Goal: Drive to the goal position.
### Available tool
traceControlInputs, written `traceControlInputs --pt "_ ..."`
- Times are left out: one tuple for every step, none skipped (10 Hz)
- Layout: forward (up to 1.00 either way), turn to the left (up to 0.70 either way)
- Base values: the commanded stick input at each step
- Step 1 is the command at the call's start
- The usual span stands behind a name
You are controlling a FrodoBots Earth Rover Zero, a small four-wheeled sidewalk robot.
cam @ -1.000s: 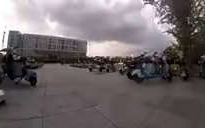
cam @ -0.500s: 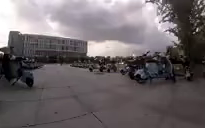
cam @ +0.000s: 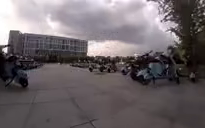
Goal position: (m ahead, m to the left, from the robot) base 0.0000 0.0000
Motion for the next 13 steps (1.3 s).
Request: traceControlInputs --pt "0.0 0.45" --pt "0.0 0.45" --pt "0.0 0.45" --pt "0.0 0.45" --pt "0.0 0.45" --pt "0.0 0.45" --pt "0.0 0.45" --pt "0.0 0.45" --pt "0.0 0.45" --pt "0.0 0.45" --pt "0.0 0.45" --pt "0.0 0.45" --pt "0.0 0.45"
